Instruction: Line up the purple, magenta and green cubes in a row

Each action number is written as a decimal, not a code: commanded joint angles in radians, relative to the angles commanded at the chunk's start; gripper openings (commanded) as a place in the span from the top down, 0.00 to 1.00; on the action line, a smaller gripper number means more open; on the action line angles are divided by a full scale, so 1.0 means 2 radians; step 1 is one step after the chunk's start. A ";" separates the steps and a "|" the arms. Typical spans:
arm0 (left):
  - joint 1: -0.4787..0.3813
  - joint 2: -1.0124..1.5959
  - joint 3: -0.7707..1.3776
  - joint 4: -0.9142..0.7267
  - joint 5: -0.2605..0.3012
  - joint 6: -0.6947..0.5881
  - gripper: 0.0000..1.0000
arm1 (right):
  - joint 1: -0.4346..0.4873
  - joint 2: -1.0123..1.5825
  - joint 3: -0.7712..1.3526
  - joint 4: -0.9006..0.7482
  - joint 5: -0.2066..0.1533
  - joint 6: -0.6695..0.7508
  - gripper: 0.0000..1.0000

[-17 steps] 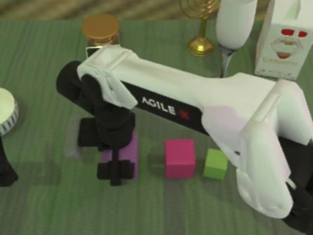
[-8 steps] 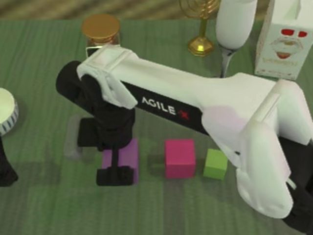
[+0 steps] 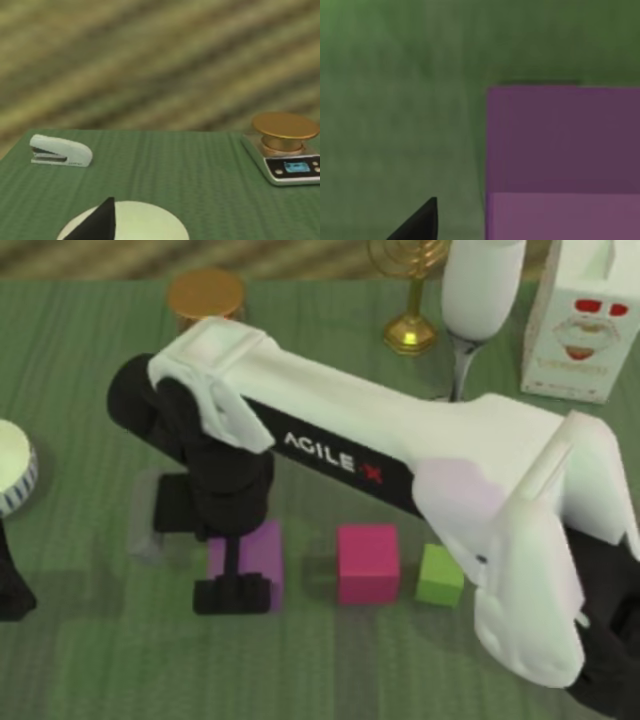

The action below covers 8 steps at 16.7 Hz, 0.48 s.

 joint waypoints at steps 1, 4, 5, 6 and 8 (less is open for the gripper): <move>0.000 0.000 0.000 0.000 0.000 0.000 0.00 | 0.000 0.007 0.028 -0.019 0.000 0.000 0.00; 0.000 0.000 0.000 0.000 0.000 0.000 0.00 | 0.001 0.028 0.123 -0.083 0.000 0.001 0.00; 0.000 0.000 0.000 0.000 0.000 0.000 0.00 | 0.001 0.034 0.151 -0.102 0.000 0.001 0.00; 0.000 0.000 0.000 0.000 0.000 0.000 0.00 | 0.001 0.039 0.172 -0.120 0.000 0.001 0.00; 0.000 0.000 0.000 0.000 0.000 0.000 0.00 | 0.001 0.045 0.200 -0.145 0.000 0.001 0.00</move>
